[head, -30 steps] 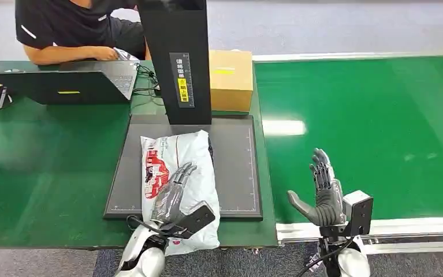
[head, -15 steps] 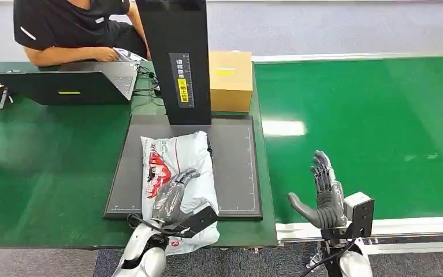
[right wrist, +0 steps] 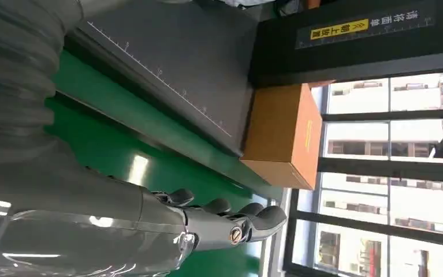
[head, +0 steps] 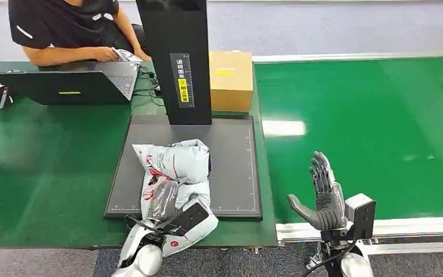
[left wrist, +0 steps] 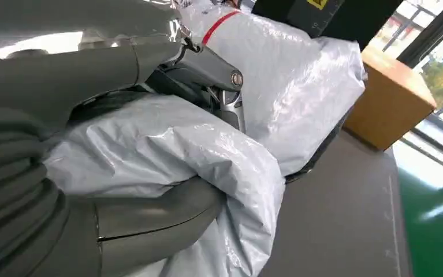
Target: Moved the parcel from conveyor to table for the left to box.
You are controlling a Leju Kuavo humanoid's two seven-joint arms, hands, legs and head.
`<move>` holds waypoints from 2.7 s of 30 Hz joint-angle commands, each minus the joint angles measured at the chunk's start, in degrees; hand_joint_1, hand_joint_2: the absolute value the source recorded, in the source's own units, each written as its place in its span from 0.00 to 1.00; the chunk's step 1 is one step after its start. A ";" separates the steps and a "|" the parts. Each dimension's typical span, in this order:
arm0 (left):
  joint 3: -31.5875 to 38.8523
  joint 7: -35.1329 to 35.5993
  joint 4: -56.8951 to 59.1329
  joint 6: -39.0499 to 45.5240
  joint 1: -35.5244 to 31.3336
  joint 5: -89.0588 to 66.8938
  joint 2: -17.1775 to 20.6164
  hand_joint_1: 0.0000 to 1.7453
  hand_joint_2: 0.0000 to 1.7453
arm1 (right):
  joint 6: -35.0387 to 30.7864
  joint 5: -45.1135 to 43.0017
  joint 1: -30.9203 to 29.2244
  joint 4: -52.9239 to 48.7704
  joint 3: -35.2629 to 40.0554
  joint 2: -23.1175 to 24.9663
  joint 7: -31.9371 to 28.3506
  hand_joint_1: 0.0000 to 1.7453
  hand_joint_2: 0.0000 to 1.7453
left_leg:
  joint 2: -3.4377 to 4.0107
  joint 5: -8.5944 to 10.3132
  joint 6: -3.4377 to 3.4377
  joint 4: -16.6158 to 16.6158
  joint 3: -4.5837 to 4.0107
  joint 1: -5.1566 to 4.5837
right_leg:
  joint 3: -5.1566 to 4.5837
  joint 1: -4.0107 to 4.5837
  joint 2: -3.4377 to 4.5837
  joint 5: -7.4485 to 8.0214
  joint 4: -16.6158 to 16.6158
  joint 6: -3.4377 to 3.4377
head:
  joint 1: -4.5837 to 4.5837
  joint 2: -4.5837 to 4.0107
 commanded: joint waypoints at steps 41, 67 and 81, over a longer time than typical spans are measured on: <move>40.49 5.40 2.72 33.03 -11.85 -29.41 9.98 1.00 1.00 | -0.50 -0.65 -2.83 4.49 -0.16 0.19 -1.01 0.00 1.00 | 0.03 0.02 -0.06 -0.06 -0.09 0.06 | -0.11 0.06 0.08 0.01 -0.03 -0.08 | -0.02 0.00; 41.85 13.63 9.42 33.03 -19.77 -34.34 16.41 0.00 1.00 | -1.48 -1.11 -3.06 5.70 0.63 -0.51 -1.03 0.00 1.00 | -0.12 0.04 -0.08 0.00 -0.17 0.12 | -0.11 0.10 -0.04 -0.05 -0.02 -0.08 | -0.02 0.00; 55.96 -18.96 -1.90 33.03 -22.46 -15.91 2.83 0.00 1.00 | -1.81 -0.95 -4.84 6.51 -0.55 -0.98 -1.30 0.00 1.00 | -0.21 0.11 -0.06 -0.09 -0.10 0.07 | -0.02 0.06 -0.13 -0.01 -0.11 -0.07 | -0.02 0.00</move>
